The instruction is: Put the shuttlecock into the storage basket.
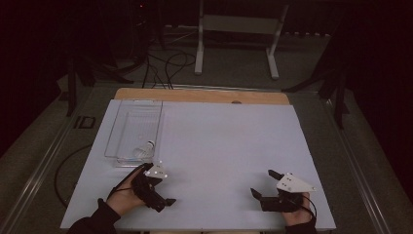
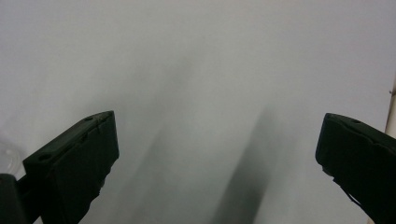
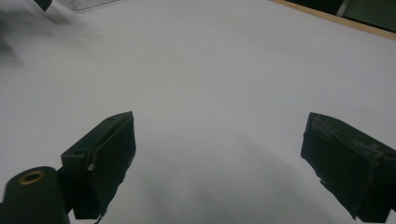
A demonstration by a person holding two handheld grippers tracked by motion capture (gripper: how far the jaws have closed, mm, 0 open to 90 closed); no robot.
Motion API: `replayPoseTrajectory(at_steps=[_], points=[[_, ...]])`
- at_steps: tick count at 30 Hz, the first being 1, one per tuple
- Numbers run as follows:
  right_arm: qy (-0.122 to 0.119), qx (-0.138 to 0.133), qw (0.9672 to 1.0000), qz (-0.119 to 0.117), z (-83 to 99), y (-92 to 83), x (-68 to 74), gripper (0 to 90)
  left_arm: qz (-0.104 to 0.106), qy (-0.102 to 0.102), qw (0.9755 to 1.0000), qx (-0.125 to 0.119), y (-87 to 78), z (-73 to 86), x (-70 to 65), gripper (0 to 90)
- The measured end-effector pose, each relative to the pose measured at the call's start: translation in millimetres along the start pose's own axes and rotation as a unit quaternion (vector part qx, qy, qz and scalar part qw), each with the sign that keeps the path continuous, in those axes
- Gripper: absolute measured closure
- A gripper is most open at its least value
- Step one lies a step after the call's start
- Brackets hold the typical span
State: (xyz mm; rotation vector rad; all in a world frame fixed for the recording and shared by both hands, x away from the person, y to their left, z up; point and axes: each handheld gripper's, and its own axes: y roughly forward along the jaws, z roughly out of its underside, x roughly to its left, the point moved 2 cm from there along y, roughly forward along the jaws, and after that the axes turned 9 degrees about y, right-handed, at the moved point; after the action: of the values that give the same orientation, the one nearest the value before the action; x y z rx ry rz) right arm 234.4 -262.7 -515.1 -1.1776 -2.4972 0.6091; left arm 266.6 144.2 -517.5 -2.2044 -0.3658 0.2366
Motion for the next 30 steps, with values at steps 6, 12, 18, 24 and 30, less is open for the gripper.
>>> replayPoseTrajectory(at_steps=[6,12,18,24,30], points=[[0.000,0.000,1.0000,0.001,0.1,0.2,-0.1,10.2,0.001,-0.001,1.0000,-0.007,-0.1,10.2,-0.2,0.1],[-0.001,0.001,1.0000,0.000,0.3,0.3,0.2,10.2,-0.015,-0.009,0.9997,-0.017,-3.1,18.1,0.8,0.1],[-0.001,0.001,1.0000,0.000,0.3,0.3,-0.2,10.2,-0.037,-0.019,0.9989,-0.020,-7.4,26.9,1.0,0.1],[-0.003,0.002,1.0000,0.000,0.4,0.4,-0.3,10.2,-0.050,-0.038,0.9976,-0.029,-8.6,36.3,3.5,0.1],[-0.003,0.004,1.0000,-0.001,1.0,0.6,-1.0,10.2,-0.075,-0.043,0.9955,-0.038,-11.3,42.0,4.4,0.1]])
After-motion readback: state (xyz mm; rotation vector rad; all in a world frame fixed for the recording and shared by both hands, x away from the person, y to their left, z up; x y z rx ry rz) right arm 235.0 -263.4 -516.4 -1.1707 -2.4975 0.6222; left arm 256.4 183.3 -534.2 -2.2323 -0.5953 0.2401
